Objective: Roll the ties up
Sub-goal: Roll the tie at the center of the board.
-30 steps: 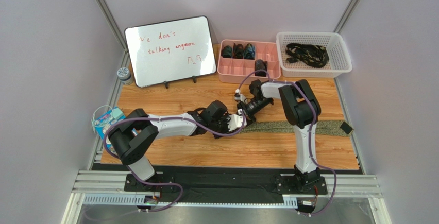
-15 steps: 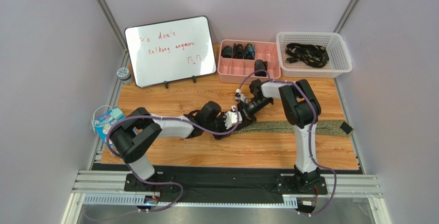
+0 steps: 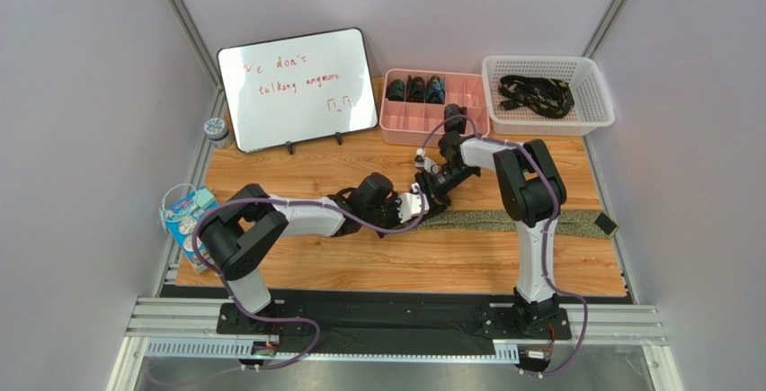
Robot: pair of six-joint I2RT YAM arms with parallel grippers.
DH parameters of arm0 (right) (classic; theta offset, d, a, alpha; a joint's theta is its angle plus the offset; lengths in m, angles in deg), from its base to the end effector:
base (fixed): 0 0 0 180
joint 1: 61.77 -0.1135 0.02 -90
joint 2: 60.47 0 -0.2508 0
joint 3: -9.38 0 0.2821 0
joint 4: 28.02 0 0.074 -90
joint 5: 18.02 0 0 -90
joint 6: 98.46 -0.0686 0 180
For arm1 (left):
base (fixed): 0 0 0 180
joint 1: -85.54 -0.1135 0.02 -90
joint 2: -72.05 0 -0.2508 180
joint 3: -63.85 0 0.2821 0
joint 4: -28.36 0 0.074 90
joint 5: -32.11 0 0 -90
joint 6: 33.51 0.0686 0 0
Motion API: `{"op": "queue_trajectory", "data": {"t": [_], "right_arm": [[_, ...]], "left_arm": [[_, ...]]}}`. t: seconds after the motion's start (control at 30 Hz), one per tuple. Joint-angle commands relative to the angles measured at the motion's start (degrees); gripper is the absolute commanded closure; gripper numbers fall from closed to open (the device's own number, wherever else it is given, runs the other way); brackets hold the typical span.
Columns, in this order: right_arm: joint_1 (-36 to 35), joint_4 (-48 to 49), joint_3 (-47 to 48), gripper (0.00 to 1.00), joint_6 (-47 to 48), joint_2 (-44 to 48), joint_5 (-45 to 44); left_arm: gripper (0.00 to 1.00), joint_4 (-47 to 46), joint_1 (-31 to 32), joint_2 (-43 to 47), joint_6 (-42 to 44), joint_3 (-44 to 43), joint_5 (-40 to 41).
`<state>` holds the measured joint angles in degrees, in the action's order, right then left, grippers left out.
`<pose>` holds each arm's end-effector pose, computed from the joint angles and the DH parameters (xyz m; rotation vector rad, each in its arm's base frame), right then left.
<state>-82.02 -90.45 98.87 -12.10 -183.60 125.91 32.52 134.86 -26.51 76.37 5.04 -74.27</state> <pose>0.3372 0.1835 0.0535 0.3028 -2.5546 -1.2518 0.2297 -0.2970 0.0842 1.4646 1.8677 -0.5858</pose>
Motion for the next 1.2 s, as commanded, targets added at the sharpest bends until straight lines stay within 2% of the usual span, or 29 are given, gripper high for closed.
{"op": "queue_trajectory", "data": {"t": [0.0, 0.1, 0.2, 0.5, 0.8, 0.87, 0.97, 1.0, 1.07, 1.17], "right_arm": [[2.06, -1.17, 1.80, 0.66, 0.47, 5.61, -5.59], [2.06, -2.58, 1.72, 0.64, 0.39, 6.93, -4.81], [1.71, -2.93, 1.63, 0.57, -0.58, 7.38, -3.40], [-2.16, -0.65, 2.77, 0.59, -2.42, 5.62, -4.62], [-3.13, 1.64, 3.47, 0.93, -2.86, -0.87, -8.75], [-3.13, 1.90, 3.39, 1.00, -3.04, -1.58, -10.51], [-3.13, 2.16, 2.86, 1.00, -3.13, -2.03, -12.53], [-3.13, 2.16, 2.68, 1.00, -3.30, -2.11, -13.23], [-3.04, 2.16, 2.07, 1.00, -3.30, -2.20, -13.76], [-2.95, 2.08, 0.93, 1.00, -2.86, -2.11, -14.29]], "left_arm": [[0.87, 7.06, 0.25, -0.05, 1.31, -0.67, 2.76], [0.87, 7.86, 0.25, -1.54, 0.51, -1.99, 3.90], [0.87, 9.44, 0.16, -2.16, 0.42, -2.70, 4.16], [0.87, 10.14, 0.25, -2.69, 0.42, -3.49, 4.16], [0.82, 9.97, 0.16, -1.72, -0.19, -3.31, 3.64], [0.77, 9.35, 0.08, -0.58, -0.71, -2.61, 3.20], [0.65, 9.17, -0.71, 1.00, -1.94, -2.26, 2.14], [0.57, 9.17, -0.98, 1.35, -2.12, -2.00, 1.80], [0.52, 9.00, -1.42, 2.58, -2.39, -1.21, 1.53], [0.38, 8.47, -2.91, 4.34, -3.09, 0.20, 0.04]]}}
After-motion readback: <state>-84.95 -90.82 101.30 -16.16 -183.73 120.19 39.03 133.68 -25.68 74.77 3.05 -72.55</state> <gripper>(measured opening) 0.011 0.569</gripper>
